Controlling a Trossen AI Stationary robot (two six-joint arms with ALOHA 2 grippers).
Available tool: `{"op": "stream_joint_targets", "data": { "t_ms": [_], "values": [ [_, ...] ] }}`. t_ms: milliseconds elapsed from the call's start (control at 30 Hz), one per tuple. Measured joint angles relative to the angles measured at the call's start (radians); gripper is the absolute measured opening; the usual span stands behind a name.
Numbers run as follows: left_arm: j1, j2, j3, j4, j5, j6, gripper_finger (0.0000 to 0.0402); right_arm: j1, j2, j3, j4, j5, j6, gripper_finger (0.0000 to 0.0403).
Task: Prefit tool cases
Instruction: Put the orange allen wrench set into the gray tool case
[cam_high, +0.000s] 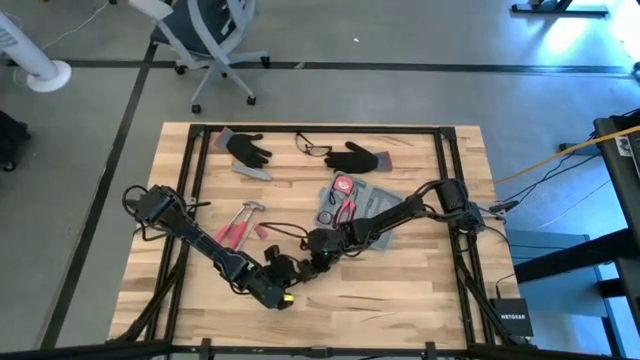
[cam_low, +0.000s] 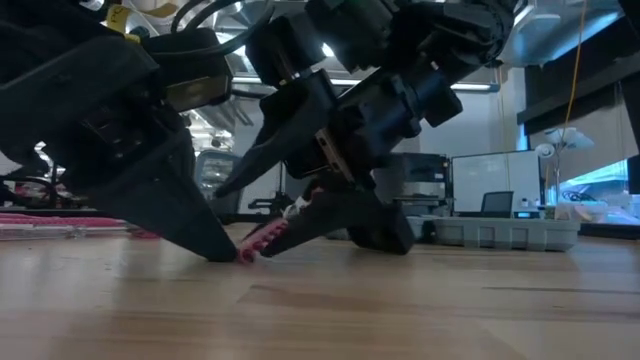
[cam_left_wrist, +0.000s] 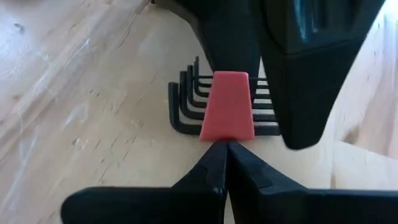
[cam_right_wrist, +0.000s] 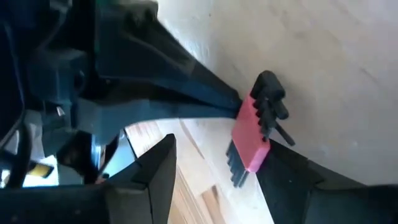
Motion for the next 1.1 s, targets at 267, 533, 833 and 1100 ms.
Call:
{"op": "stream_joint_targets", "data": {
  "t_ms": [267,533,833,1100],
  "values": [
    [-0.001,0.001,0.004,0.014,0.001,0.0,0.0,-0.001,0.0,0.0,-0.009,0.057,0.017,0.0181],
    [-0.023,-0.028,0.003,0.006,0.004,-0.022,0.0,0.002,-0.006,0.001,-0.044,0.124,0.024,0.0016],
    [-0.071,-0.192,0.002,-0.147,-0.007,-0.167,0.0,-0.005,-0.077,-0.006,-0.139,0.127,-0.019,0.0004],
    [-0.171,-0.432,-0.006,-0.512,-0.225,-0.383,0.0,0.07,-0.273,-0.089,-0.291,0.332,0.141,0.0002]
  ]
}}
